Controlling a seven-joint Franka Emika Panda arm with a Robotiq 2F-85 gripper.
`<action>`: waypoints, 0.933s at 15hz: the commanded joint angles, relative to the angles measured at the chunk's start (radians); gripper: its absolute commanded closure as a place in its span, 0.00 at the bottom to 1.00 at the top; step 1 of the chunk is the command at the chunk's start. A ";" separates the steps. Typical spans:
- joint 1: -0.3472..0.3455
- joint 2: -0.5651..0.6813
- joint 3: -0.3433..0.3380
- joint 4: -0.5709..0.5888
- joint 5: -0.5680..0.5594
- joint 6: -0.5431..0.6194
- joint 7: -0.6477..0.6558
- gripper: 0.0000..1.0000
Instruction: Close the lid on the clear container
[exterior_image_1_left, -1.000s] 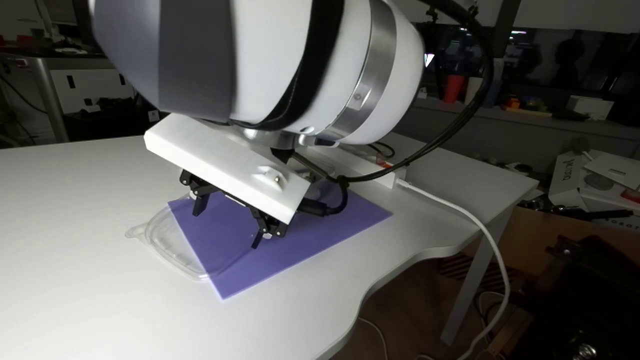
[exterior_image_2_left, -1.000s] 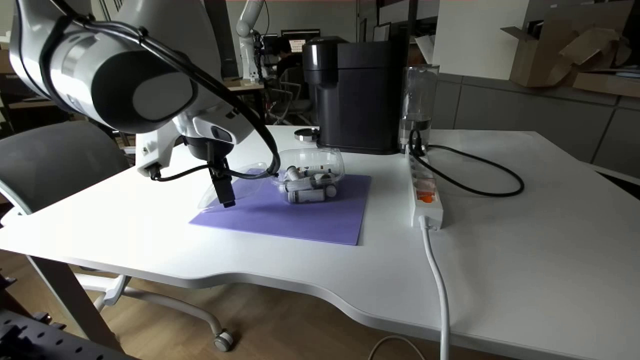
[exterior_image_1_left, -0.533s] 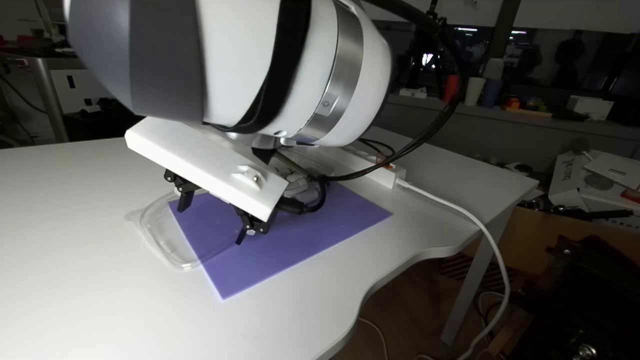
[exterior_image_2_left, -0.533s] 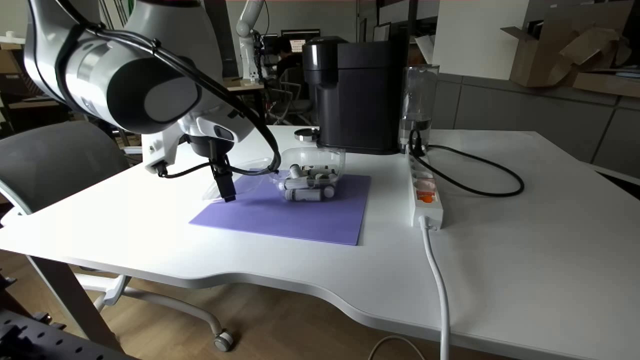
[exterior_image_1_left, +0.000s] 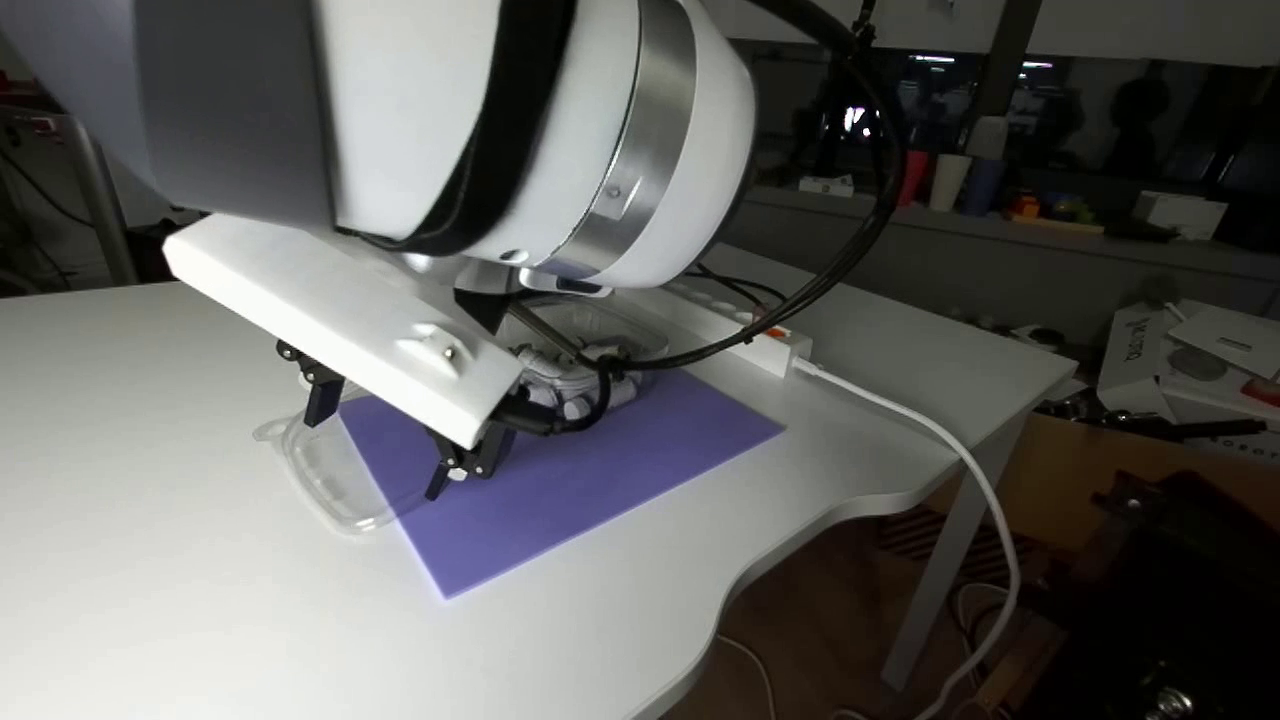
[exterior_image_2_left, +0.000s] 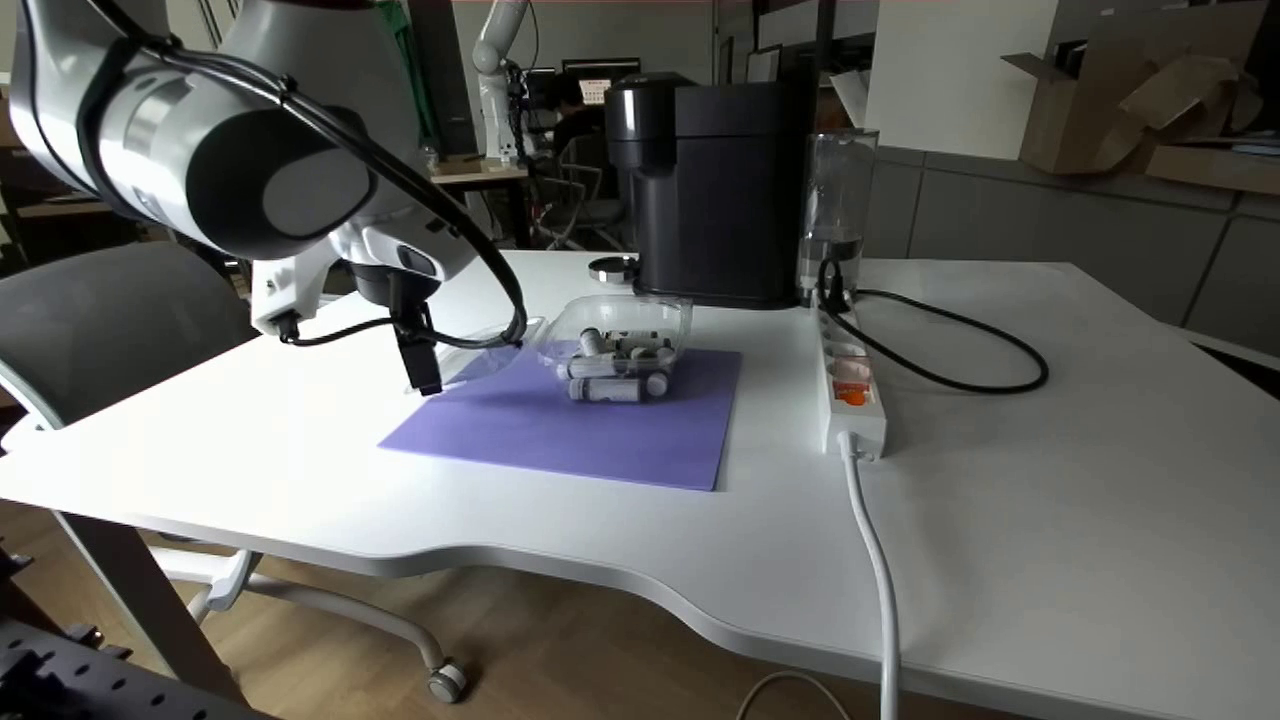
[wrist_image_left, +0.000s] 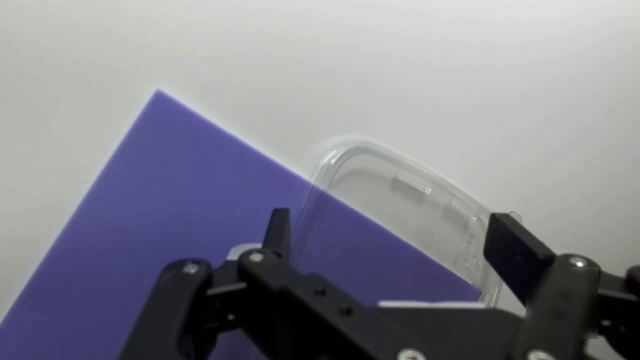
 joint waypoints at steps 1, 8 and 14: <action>-0.031 0.007 0.043 -0.021 0.005 -0.001 0.100 0.00; 0.002 0.015 0.015 -0.018 -0.020 -0.004 0.109 0.00; -0.016 0.010 0.006 -0.012 0.000 -0.005 0.141 0.00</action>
